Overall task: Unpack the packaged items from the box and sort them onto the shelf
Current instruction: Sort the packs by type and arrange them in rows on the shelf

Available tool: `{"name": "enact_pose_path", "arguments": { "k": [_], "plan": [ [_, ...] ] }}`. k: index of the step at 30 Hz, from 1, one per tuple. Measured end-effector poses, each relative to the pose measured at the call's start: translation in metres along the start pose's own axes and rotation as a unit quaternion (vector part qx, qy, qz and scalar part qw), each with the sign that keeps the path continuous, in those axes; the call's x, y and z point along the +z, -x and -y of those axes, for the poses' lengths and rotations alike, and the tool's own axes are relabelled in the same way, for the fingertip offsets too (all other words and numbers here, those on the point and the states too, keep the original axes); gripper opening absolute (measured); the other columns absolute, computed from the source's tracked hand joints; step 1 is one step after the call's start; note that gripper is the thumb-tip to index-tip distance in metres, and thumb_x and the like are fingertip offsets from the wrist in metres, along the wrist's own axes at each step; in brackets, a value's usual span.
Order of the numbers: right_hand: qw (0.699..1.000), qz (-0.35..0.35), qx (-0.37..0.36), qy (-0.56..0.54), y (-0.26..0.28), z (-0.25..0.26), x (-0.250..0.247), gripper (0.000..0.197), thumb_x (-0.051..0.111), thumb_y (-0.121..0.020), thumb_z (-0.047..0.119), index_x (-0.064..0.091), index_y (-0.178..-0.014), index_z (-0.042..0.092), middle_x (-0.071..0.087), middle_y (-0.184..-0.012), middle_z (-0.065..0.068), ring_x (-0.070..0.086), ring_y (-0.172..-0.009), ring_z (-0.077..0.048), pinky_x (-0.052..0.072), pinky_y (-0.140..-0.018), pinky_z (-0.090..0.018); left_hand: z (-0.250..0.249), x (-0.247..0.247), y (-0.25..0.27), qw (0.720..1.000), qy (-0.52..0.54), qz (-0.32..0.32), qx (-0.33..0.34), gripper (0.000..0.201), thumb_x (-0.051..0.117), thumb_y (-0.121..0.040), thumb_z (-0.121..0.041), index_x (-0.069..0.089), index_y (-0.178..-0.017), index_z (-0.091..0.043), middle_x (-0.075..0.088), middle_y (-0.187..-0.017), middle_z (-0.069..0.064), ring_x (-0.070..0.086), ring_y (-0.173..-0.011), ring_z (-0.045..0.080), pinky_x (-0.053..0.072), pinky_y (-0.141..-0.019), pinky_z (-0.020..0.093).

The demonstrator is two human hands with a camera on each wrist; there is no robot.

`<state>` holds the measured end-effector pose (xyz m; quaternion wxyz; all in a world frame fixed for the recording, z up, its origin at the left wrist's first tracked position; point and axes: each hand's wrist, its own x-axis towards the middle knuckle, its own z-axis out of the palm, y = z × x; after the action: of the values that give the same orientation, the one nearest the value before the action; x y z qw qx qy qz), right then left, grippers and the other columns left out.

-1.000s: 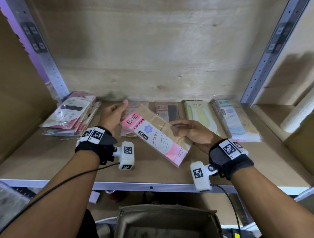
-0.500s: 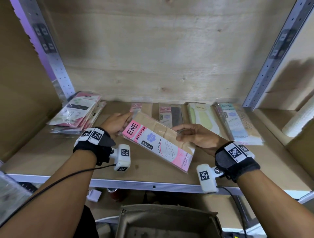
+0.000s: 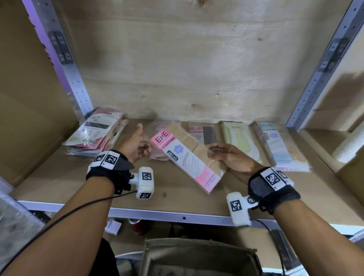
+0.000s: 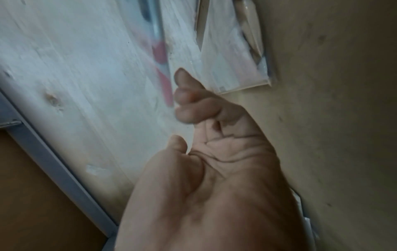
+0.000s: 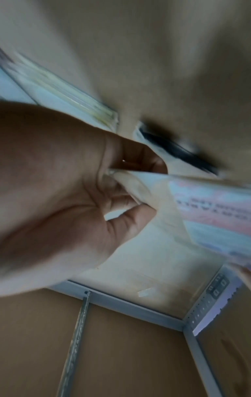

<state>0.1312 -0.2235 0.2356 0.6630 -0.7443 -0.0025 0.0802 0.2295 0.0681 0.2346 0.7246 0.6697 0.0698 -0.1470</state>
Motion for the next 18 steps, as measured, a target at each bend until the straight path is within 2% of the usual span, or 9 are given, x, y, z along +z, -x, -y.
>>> {"name": "enact_pose_path", "arguments": {
  "k": [3, 5, 7, 8, 9, 11, 14, 17, 18],
  "plan": [
    [0.996, -0.023, 0.014, -0.080, -0.006, 0.010, 0.012, 0.025, 0.052, -0.095, -0.003, 0.061, -0.118, 0.001, 0.071, -0.095, -0.013, 0.069, -0.075, -0.023, 0.057, -0.061, -0.030, -0.001, -0.002, 0.004, 0.999, -0.018, 0.034, 0.003, 0.079, 0.029, -0.096, -0.069, 0.073, -0.098, -0.004, 0.077, -0.084, 0.015, 0.064, -0.051, 0.012, 0.053, -0.046, 0.017],
    [0.992, -0.038, 0.015, -0.116, -0.012, 0.018, 0.022, 0.025, 0.047, -0.095, -0.007, 0.061, -0.113, 0.002, 0.069, -0.092, -0.015, 0.068, -0.069, -0.023, 0.055, -0.054, -0.029, -0.002, 0.001, 0.009, 0.997, -0.038, 0.061, -0.005, 0.077, 0.033, -0.095, -0.070, 0.074, -0.100, -0.005, 0.078, -0.092, 0.017, 0.072, -0.066, 0.017, 0.059, -0.057, 0.021],
    [0.990, -0.047, 0.009, -0.135, -0.020, 0.026, 0.033, 0.026, 0.044, -0.094, -0.010, 0.060, -0.114, -0.005, 0.066, -0.094, -0.022, 0.064, -0.073, -0.029, 0.052, -0.055, -0.032, -0.003, 0.009, 0.014, 0.995, -0.064, 0.081, -0.013, 0.063, 0.047, -0.095, -0.062, 0.071, -0.107, -0.005, 0.077, -0.097, 0.017, 0.076, -0.081, 0.022, 0.062, -0.065, 0.024],
    [0.989, -0.054, 0.008, -0.138, -0.025, 0.029, 0.039, 0.027, 0.044, -0.093, -0.012, 0.058, -0.117, -0.010, 0.064, -0.096, -0.024, 0.063, -0.073, -0.031, 0.050, -0.053, -0.031, -0.003, 0.012, 0.016, 0.993, -0.077, 0.091, -0.014, 0.053, 0.056, -0.095, -0.054, 0.069, -0.110, -0.005, 0.078, -0.097, 0.015, 0.076, -0.082, 0.023, 0.062, -0.065, 0.024],
    [0.987, -0.068, 0.010, -0.143, -0.030, 0.031, 0.045, 0.029, 0.046, -0.093, -0.013, 0.056, -0.121, -0.012, 0.063, -0.099, -0.026, 0.064, -0.075, -0.031, 0.052, -0.053, -0.031, -0.003, 0.016, 0.018, 0.991, -0.088, 0.102, -0.013, 0.043, 0.063, -0.094, -0.043, 0.068, -0.113, -0.005, 0.078, -0.095, 0.013, 0.076, -0.079, 0.021, 0.062, -0.065, 0.024],
    [0.983, -0.097, 0.025, -0.155, -0.041, 0.033, 0.056, 0.031, 0.050, -0.091, -0.014, 0.054, -0.121, -0.007, 0.061, -0.110, -0.028, 0.064, -0.088, -0.035, 0.056, -0.061, -0.034, -0.002, 0.019, 0.019, 0.987, -0.105, 0.118, -0.006, 0.027, 0.070, -0.093, -0.023, 0.067, -0.113, -0.005, 0.078, -0.091, 0.011, 0.075, -0.071, 0.017, 0.061, -0.064, 0.023],
    [0.983, -0.123, 0.043, -0.130, -0.058, 0.032, 0.068, 0.027, 0.056, -0.087, -0.015, 0.052, -0.110, 0.000, 0.062, -0.112, -0.027, 0.064, -0.094, -0.038, 0.056, -0.071, -0.043, -0.002, 0.018, 0.016, 0.988, -0.117, 0.100, 0.005, 0.015, 0.068, -0.092, -0.004, 0.066, -0.106, -0.002, 0.075, -0.092, 0.012, 0.073, -0.065, 0.013, 0.059, -0.056, 0.021],
    [0.988, -0.140, 0.058, -0.021, -0.075, 0.029, 0.071, 0.017, 0.064, -0.084, -0.012, 0.058, -0.090, 0.003, 0.066, -0.102, -0.022, 0.068, -0.092, -0.038, 0.058, -0.080, -0.048, -0.001, 0.014, 0.010, 0.988, -0.142, 0.057, 0.027, 0.008, 0.068, -0.090, 0.000, 0.069, -0.098, -0.002, 0.074, -0.098, 0.017, 0.070, -0.066, 0.018, 0.057, -0.051, 0.021],
    [0.988, -0.137, 0.065, 0.024, -0.080, 0.029, 0.072, 0.017, 0.068, -0.084, -0.008, 0.059, -0.086, 0.006, 0.067, -0.096, -0.019, 0.069, -0.086, -0.035, 0.059, -0.079, -0.046, 0.000, 0.011, 0.007, 0.985, -0.161, 0.039, 0.038, 0.006, 0.069, -0.089, 0.000, 0.070, -0.095, -0.003, 0.073, -0.100, 0.019, 0.069, -0.068, 0.020, 0.057, -0.052, 0.022]
  ]
}}
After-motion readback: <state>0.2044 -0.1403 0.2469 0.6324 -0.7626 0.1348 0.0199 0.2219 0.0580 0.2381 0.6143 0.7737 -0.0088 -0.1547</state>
